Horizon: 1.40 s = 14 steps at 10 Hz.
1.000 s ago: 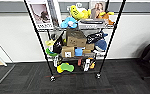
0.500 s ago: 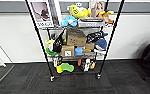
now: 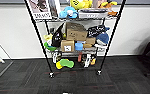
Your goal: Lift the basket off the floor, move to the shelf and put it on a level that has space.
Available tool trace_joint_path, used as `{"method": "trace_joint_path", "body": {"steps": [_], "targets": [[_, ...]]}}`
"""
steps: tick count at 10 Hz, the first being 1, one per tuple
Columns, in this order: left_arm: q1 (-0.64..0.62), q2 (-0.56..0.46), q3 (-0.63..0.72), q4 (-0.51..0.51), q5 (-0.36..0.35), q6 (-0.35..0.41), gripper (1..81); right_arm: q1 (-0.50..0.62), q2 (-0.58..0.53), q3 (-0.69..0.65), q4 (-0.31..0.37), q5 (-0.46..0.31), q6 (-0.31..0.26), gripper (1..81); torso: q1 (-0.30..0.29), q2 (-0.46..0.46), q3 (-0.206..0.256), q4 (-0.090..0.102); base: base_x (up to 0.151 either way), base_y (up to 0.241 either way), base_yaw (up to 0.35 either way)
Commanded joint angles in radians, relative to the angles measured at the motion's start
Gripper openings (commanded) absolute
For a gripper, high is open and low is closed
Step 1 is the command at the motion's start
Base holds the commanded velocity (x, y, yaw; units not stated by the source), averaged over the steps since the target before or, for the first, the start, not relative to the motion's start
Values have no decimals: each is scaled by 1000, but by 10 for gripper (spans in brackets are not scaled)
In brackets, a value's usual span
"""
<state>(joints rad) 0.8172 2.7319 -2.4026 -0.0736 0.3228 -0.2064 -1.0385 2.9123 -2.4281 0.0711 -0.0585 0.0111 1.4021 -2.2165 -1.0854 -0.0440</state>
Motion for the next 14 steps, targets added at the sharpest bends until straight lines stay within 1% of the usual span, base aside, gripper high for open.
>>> {"method": "trace_joint_path", "body": {"steps": [1,2,4,8,10,11,13,14], "targets": [[-129,-6,2,6,59,5,811,122,-5,20,114,-24,4,811,61,-95,0,0,0,0,0],[-134,-6,0,11,61,5,811,134,-5,29,134,-21,4,811,18,-30,0,0,0,0,0],[-135,5,-12,14,61,5,811,154,-5,40,174,-15,4,811,55,-89,0,0,0,0,0],[-128,58,-73,11,55,11,811,166,-6,46,217,-12,6,811,63,-101,-1,0,0,0,0],[-120,103,-142,12,47,16,811,165,-6,57,223,-12,6,811,63,-101,-1,0,0,0,0],[-118,124,-167,28,45,16,811,163,-6,57,223,-11,6,811,128,-201,-1,0,0,0,0],[-117,131,-179,29,42,16,811,165,0,58,223,-6,6,811,138,-218,-1,0,0,0,0],[-118,131,-179,29,32,15,811,166,0,66,228,2,6,811,154,-245,-1,0,0,0,0]]}}
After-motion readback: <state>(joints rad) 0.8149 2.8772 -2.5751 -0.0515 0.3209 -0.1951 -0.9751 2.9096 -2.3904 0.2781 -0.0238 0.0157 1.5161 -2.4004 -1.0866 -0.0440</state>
